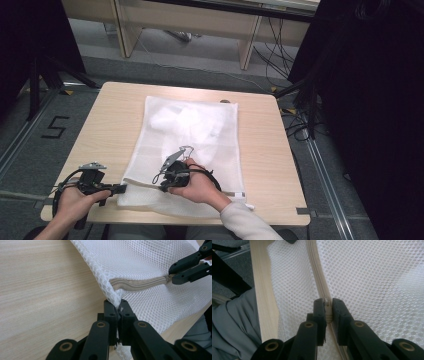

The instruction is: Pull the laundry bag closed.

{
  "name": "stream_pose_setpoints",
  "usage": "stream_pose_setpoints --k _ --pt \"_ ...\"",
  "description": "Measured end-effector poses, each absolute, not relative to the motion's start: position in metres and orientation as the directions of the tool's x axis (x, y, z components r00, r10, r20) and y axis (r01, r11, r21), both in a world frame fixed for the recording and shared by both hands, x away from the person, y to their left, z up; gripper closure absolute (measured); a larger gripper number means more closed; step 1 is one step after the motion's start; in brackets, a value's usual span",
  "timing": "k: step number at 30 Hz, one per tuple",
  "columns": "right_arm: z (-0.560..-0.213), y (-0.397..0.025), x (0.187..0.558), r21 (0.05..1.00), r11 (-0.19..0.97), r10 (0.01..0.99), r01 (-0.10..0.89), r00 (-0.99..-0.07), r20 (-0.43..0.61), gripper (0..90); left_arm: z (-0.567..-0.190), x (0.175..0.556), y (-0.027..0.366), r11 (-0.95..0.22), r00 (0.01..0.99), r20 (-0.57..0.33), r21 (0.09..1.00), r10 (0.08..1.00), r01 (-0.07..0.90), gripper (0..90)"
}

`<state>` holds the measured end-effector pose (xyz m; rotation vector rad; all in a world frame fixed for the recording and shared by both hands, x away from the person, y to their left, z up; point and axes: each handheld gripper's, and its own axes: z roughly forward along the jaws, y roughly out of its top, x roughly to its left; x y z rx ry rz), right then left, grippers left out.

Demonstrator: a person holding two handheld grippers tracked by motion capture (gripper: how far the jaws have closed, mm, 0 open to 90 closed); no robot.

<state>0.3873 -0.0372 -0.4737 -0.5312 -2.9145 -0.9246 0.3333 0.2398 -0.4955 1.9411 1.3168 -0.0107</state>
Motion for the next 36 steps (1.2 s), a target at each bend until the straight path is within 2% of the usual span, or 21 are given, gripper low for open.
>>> stream_pose_setpoints --k 36 --pt "-0.472 -0.056 0.389 0.532 0.768 0.331 0.357 -0.932 0.147 82.6 -0.495 0.334 0.240 -0.165 0.461 -0.406 0.583 0.789 0.795 86.3"
